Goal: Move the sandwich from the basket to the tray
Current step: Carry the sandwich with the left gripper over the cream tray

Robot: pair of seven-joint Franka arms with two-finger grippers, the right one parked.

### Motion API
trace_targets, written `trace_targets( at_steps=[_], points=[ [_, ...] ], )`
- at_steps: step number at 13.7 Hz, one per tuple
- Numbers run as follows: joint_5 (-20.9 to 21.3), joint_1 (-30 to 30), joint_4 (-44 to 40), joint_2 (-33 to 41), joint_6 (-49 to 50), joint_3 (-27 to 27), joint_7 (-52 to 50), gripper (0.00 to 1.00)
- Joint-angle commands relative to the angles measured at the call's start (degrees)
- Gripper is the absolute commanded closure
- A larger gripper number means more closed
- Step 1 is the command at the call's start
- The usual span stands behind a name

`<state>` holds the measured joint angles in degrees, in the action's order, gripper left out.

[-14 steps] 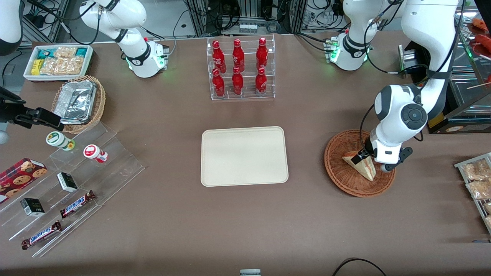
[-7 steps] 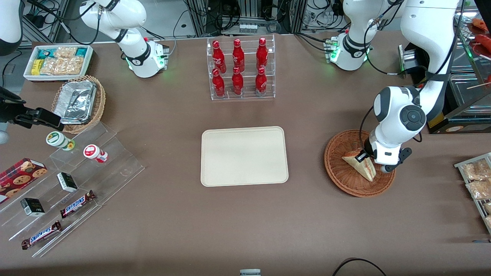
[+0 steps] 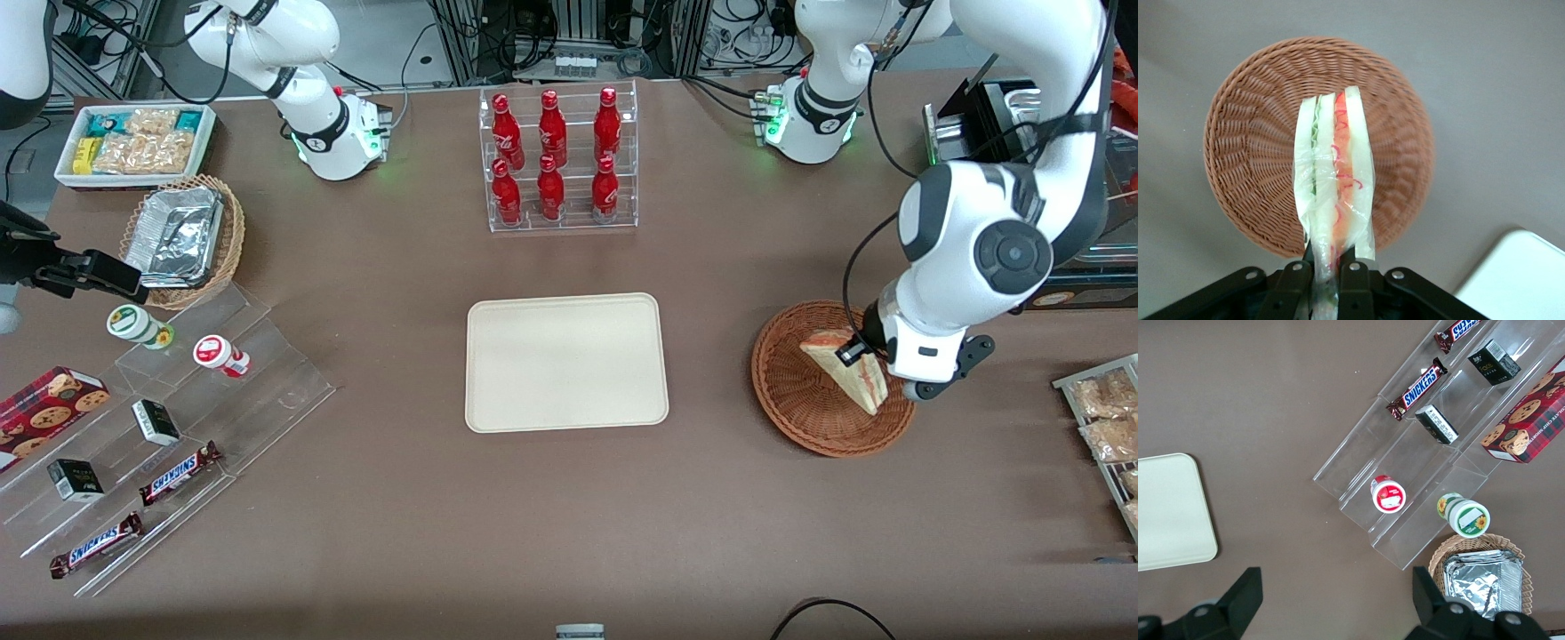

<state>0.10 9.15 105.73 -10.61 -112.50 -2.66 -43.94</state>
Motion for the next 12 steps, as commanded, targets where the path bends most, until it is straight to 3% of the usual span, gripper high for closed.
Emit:
trace_targets(
  at_steps=[1, 7, 12],
  points=[
    [0.4, 4.5, -5.0, -1.3, 2.6, -0.2, -0.1, 1.0],
    [0.4, 18.0, -12.6, -9.2, -0.9, -0.8, -0.3, 1.0],
    [-0.3, 26.3, -20.7, -20.3, -4.4, -0.8, -0.6, 1.0]
  ],
)
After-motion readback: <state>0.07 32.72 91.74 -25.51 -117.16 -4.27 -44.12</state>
